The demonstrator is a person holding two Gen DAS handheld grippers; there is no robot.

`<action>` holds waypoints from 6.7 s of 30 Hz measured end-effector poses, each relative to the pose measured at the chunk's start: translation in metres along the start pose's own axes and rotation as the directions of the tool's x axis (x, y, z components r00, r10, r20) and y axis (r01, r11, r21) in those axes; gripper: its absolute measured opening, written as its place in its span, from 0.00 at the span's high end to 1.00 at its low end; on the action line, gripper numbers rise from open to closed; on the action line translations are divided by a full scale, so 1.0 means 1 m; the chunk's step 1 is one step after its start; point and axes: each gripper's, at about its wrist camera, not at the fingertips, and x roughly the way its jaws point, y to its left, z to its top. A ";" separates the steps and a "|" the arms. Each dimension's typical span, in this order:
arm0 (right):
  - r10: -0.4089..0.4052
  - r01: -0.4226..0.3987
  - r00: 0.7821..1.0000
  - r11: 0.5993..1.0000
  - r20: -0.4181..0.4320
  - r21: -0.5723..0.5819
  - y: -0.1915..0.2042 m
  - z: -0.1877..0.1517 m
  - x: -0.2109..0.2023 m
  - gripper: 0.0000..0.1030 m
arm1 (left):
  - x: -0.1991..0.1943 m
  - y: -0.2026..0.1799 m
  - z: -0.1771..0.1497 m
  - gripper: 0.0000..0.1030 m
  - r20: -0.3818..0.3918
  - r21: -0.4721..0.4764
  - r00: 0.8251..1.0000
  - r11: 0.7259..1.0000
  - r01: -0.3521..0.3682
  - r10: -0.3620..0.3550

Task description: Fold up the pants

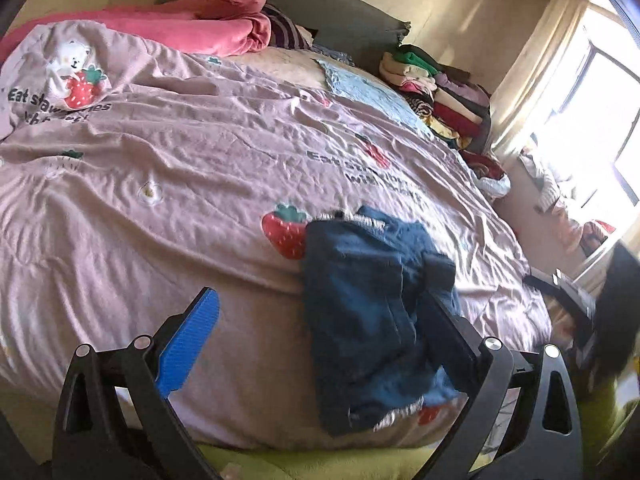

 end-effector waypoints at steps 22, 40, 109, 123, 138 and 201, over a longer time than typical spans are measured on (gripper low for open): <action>0.089 -0.158 0.983 0.857 -0.161 -0.490 0.113 0.002 0.102 0.58 | 0.109 -0.027 0.022 0.50 -0.237 0.119 0.972 0.992 0.037 -0.008; 0.214 -0.324 0.925 0.874 -0.313 -0.361 0.111 -0.042 0.089 0.90 | 0.107 -0.025 0.016 0.44 -0.194 0.097 0.980 0.993 0.062 -0.042; -0.137 0.140 0.990 0.970 -0.027 0.201 -0.026 -0.011 0.002 0.25 | 0.025 -0.045 -0.010 0.04 -0.013 0.184 0.998 0.981 -0.060 0.063; -0.054 0.116 0.987 0.897 -0.154 0.426 -0.062 -0.038 0.051 0.31 | 0.073 -0.025 -0.033 0.04 -0.131 0.116 0.990 0.993 -0.032 0.047; 0.101 0.014 0.977 0.847 -0.188 0.531 -0.080 -0.039 0.095 0.44 | 0.094 -0.036 -0.039 0.32 -0.151 0.094 0.988 0.995 0.030 -0.015; -0.067 0.145 0.965 0.942 -0.253 0.303 -0.108 0.045 0.175 0.59 | 0.152 -0.012 0.051 0.39 -0.147 0.126 0.986 0.990 -0.058 0.077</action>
